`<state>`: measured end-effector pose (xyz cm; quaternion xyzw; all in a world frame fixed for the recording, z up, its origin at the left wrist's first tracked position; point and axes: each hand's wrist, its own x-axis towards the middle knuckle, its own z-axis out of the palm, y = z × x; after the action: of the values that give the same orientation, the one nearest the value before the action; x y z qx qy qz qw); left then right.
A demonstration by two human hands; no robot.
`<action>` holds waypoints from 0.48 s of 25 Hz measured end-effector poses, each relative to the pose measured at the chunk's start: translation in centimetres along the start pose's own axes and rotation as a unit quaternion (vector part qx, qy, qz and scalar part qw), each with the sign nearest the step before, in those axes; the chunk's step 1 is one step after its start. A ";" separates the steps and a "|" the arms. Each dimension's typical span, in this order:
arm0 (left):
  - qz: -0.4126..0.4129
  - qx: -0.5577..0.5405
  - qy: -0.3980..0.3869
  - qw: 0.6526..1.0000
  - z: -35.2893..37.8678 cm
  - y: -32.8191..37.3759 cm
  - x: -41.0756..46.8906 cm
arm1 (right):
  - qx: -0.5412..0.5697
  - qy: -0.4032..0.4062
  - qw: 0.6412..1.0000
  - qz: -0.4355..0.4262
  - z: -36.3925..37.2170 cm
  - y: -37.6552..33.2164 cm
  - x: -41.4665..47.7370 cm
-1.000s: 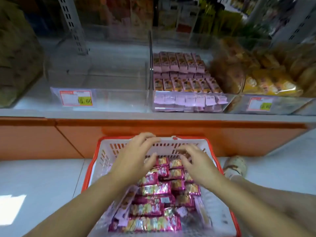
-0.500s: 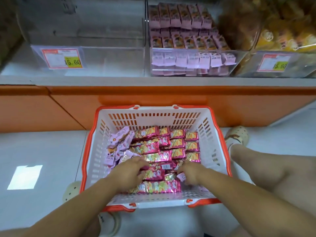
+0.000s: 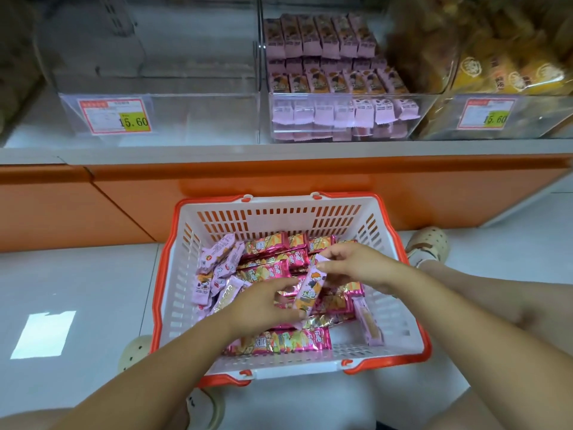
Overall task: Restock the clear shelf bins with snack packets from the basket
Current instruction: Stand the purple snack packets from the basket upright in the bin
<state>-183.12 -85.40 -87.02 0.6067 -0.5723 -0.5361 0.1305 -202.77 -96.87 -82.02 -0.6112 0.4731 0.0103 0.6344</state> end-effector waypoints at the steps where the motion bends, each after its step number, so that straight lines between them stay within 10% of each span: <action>1: 0.005 -0.039 -0.001 0.999 0.1 0.4 0.1 | 0.033 -0.006 0.999 0.000 0.2 -0.1 0.0; 12: 0.012 -0.152 0.010 0.988 -0.4 1.9 0.1 | 0.162 0.047 0.986 0.019 0.1 0.4 0.4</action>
<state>-183.91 -86.29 -85.49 0.5778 -0.4903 -0.6093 0.2334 -202.71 -96.98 -82.57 -0.4912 0.5097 -0.0831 0.7015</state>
